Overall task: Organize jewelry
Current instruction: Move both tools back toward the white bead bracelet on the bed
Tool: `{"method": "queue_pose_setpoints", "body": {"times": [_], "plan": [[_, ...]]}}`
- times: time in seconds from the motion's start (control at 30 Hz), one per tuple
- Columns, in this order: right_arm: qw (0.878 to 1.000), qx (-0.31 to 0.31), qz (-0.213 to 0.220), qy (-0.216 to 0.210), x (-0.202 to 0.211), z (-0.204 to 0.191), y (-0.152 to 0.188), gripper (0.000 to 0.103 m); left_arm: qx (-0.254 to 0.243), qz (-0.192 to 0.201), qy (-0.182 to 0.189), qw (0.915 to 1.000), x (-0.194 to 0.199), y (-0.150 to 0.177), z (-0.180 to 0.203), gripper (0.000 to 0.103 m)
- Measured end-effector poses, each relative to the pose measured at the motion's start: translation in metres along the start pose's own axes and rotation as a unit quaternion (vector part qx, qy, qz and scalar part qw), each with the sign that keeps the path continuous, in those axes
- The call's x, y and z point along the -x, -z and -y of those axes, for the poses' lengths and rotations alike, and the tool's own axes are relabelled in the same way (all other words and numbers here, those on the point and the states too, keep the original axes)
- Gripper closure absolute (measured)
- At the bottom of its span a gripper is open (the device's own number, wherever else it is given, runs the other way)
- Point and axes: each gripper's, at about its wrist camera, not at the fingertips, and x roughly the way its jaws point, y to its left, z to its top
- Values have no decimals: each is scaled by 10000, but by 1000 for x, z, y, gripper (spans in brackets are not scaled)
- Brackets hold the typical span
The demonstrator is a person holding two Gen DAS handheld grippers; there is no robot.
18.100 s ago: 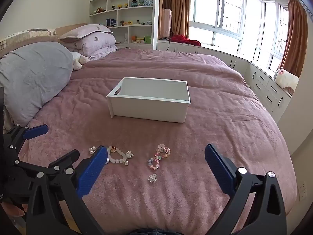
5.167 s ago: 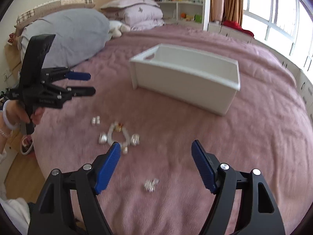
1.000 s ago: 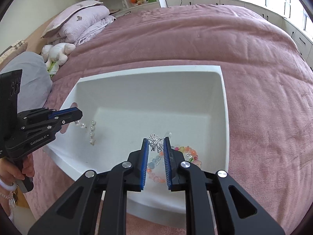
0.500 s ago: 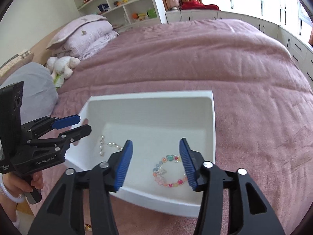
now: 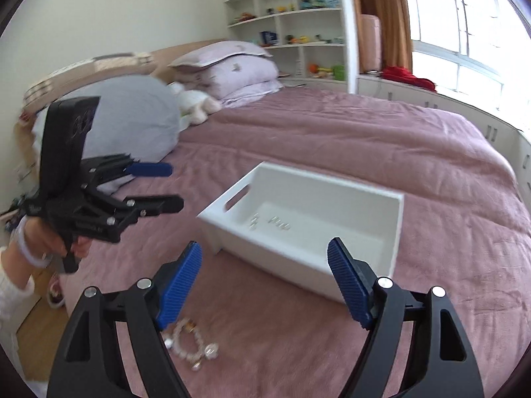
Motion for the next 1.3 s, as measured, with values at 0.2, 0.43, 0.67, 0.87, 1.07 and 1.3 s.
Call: {"method": "queue_pose_setpoints", "body": {"times": [0.2, 0.43, 0.67, 0.87, 1.07, 1.3], "plan": [[9985, 257, -293, -376, -5, -29, 41, 26, -46, -126, 85, 9999, 18, 52, 7, 18], [9936, 414, -795, -687, -34, -52, 92, 30, 79, -487, 428, 9979, 6, 106, 11, 17], [9831, 706, -1491, -797, -71, -76, 135, 43, -25, -794, 630, 9948, -9, 149, 22, 18], [9793, 734, -1690, -838, -88, -82, 151, 44, -205, -1024, 835, 9910, -22, 166, 34, 23], [9790, 560, -1723, -932, -100, -81, 151, 58, -119, -1257, 952, 9874, -38, 179, 38, 39], [9767, 494, -1833, -998, -107, -82, 153, 73, -150, -1369, 1012, 9853, -43, 186, 40, 52]]}}
